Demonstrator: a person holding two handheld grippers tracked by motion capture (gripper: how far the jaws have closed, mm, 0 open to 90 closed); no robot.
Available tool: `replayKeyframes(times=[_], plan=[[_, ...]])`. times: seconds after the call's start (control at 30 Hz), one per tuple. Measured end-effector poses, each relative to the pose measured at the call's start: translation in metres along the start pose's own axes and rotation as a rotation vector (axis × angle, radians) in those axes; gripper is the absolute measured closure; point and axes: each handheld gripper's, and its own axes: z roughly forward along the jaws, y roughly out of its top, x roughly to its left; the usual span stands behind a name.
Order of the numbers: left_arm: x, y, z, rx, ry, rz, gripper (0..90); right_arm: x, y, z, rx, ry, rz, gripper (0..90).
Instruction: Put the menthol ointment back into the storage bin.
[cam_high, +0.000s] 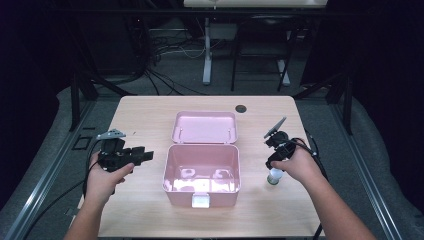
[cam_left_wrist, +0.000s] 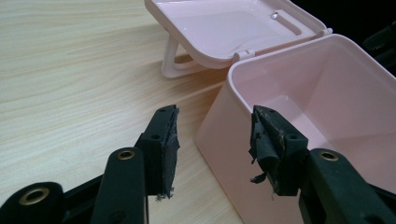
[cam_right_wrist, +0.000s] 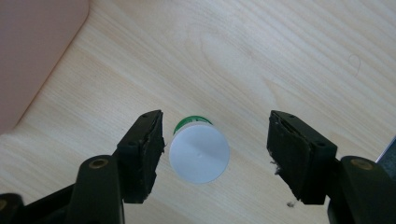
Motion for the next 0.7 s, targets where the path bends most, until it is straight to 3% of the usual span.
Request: replayKeyframes(times=[0.13, 0.4, 0.43, 0.6, 0.7], plan=[[0.0, 0.0, -0.001, -0.001, 0.003, 0.0, 50.9, 0.0, 0.0, 0.004, 0.023, 0.001, -0.007, 32.7], [0.001, 0.0, -0.001, 0.001, 0.004, -0.002, 50.9, 0.0, -0.002, 0.007, 0.042, -0.003, 0.025, 31.7], [0.001, 0.0, -0.001, 0.001, 0.004, -0.003, 50.9, -0.001, -0.004, 0.009, 0.046, 0.018, 0.054, 31.7], [0.001, 0.0, -0.001, 0.004, 0.006, -0.003, 50.9, -0.003, -0.01, 0.017, 0.069, 0.003, 0.047, 31.8], [0.001, 0.0, 0.0, 0.005, 0.006, -0.005, 50.9, -0.004, -0.012, 0.021, 0.051, 0.036, 0.07, 32.2]])
